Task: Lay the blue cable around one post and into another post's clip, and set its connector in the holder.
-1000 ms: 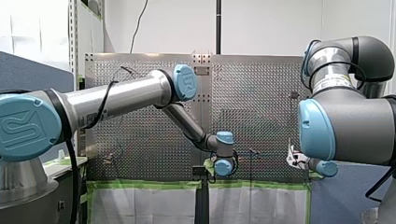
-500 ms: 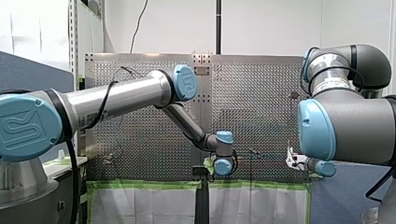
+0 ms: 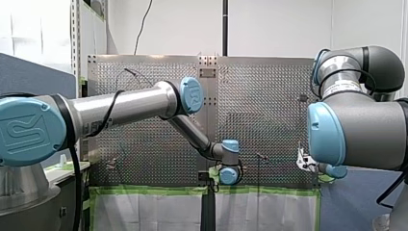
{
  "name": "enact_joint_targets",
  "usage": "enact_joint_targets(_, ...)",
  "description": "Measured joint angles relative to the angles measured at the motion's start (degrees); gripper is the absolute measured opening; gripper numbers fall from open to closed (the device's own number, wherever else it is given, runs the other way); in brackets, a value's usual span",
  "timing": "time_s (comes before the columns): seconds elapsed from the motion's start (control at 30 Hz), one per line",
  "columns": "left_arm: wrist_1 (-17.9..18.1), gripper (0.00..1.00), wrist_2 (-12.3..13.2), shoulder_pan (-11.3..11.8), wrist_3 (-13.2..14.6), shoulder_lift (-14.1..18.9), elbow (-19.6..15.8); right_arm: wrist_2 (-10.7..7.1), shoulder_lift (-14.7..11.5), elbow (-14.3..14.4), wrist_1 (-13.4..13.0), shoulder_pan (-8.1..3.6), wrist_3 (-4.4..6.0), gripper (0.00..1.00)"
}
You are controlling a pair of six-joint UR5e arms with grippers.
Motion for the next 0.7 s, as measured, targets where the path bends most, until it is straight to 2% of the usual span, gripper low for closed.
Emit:
enact_joint_targets(0.3,-0.3,0.05,0.2,0.5,-0.3,0.2,1.5,0.06,0.1,-1.5,0.8,-0.2,0.05,0.0)
enact_joint_targets(0.57,-0.6,0.05,0.3,1.1,-0.9,0.2,2.0,0.53,0.4,-3.1,1.3,-0.5,0.78,0.0)
enact_joint_targets(0.7,-0.7,0.05,0.5,1.4,-1.0,0.2,2.1,0.67,0.4,-3.4,1.3,-0.53,0.83,0.0)
